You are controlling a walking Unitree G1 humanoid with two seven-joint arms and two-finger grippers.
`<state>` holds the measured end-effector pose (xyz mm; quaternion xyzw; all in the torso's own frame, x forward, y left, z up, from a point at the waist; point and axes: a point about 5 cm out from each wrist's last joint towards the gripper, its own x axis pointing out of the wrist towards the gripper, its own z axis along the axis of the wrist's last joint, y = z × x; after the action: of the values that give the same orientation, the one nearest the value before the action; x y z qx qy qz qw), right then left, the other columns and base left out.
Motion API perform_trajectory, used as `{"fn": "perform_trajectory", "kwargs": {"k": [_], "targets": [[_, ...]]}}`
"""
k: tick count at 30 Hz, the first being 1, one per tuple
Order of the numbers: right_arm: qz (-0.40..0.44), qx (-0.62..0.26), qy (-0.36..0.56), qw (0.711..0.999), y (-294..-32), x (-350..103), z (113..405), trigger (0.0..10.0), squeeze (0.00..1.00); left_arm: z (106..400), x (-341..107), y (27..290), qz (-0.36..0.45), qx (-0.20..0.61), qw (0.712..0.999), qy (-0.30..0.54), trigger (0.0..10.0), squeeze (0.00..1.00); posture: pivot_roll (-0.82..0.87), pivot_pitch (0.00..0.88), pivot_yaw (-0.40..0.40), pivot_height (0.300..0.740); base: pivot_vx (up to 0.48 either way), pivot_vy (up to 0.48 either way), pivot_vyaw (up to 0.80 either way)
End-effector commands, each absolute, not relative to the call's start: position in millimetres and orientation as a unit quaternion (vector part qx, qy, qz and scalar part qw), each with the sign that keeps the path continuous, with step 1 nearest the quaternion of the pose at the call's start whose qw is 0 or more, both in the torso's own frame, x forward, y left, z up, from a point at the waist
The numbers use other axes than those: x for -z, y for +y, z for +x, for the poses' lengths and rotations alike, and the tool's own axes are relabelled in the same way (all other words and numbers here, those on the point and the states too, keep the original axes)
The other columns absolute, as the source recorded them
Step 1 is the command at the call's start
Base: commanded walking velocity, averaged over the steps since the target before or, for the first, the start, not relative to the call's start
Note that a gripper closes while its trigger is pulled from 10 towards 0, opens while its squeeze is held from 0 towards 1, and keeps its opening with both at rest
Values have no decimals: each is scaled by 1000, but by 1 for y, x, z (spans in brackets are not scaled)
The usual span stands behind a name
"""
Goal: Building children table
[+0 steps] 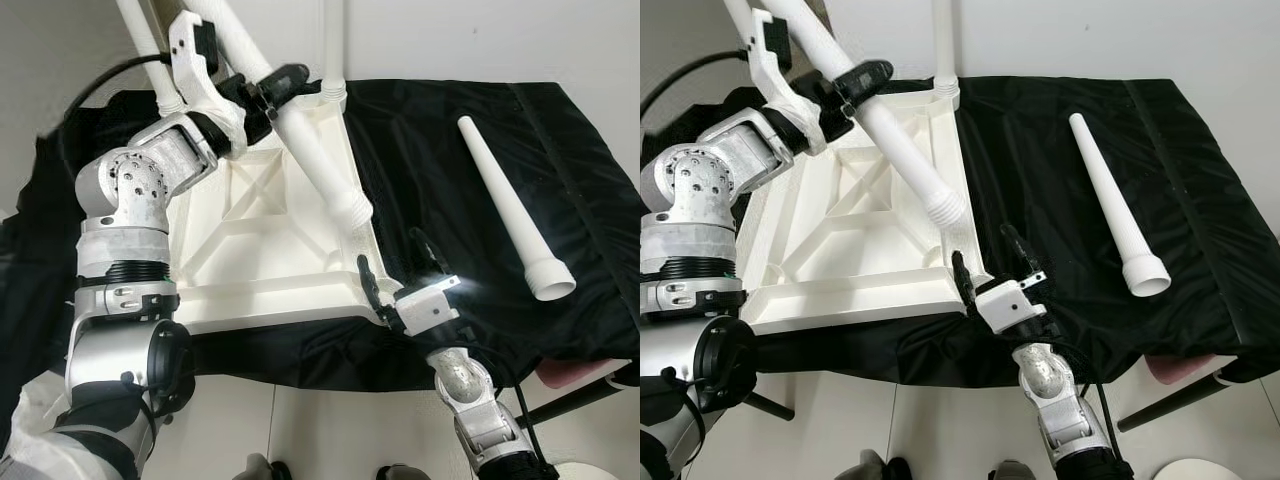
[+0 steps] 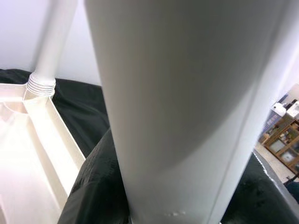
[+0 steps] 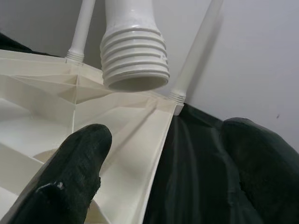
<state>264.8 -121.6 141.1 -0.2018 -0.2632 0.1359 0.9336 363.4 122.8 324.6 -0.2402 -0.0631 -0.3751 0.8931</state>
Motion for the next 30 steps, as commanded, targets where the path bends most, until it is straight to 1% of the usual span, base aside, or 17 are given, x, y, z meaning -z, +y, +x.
{"fn": "perform_trajectory", "kwargs": {"k": [1, 3, 4, 5, 10, 13, 17, 20, 24, 29, 30], "targets": [[-194, -143, -263, 934, -117, -143, 265, 10000, 0, 361, -326, 125, -225, 371, 898, -73, 10000, 0, -175, 105, 112, 740, 0, 0, 0], [-190, -141, -255, 938, -115, -148, 269, 10000, 0, 360, -328, 125, -200, 360, 907, -89, 10000, 0, -175, 105, 112, 740, 0, 0, 0], [-190, -141, -255, 938, -115, -148, 269, 10000, 0, 360, -328, 125, -200, 360, 907, -89, 10000, 0, -175, 105, 112, 740, 0, 0, 0], [-183, -151, -248, 939, -110, -154, 272, 10000, 0, 358, -329, 124, -188, 348, 913, -103, 10000, 0, -172, 107, 105, 740, 0, 0, 0], [-180, -153, -245, 940, -109, -156, 274, 10000, 0, 358, -330, 123, -183, 343, 915, -107, 10000, 0, -172, 106, 104, 740, 0, 0, 0], [-165, -170, -219, 946, -100, -172, 283, 10000, 0, 353, -331, 113, -133, 327, 926, -137, 10000, 0, -173, 104, 97, 740, 0, 0, 0], [-165, -192, -220, 942, -92, -186, 285, 10000, 0, 345, -334, 101, -106, 323, 926, -166, 10000, 0, -173, 95, 88, 740, 0, 0, 0], [-164, -200, -225, 939, -90, -191, 285, 10000, 0, 343, -334, 97, -101, 321, 926, -171, 10000, 0, -174, 93, 86, 740, 0, 0, 0], [-164, -203, -222, 939, -85, -199, 290, 10000, 0, 340, -330, 87, -86, 315, 927, -182, 10000, 0, -174, 93, 86, 740, 0, 0, 0], [-162, -201, -218, 941, -83, -204, 293, 10000, 0, 338, -328, 82, -83, 316, 927, -185, 10000, 0, -176, 100, 85, 740, 0, 0, 0], [-160, -198, -219, 942, -81, -208, 296, 10000, 0, 336, -327, 77, -70, 319, 926, -190, 10000, 0, -175, 101, 84, 740, 0, 0, 0]]}}
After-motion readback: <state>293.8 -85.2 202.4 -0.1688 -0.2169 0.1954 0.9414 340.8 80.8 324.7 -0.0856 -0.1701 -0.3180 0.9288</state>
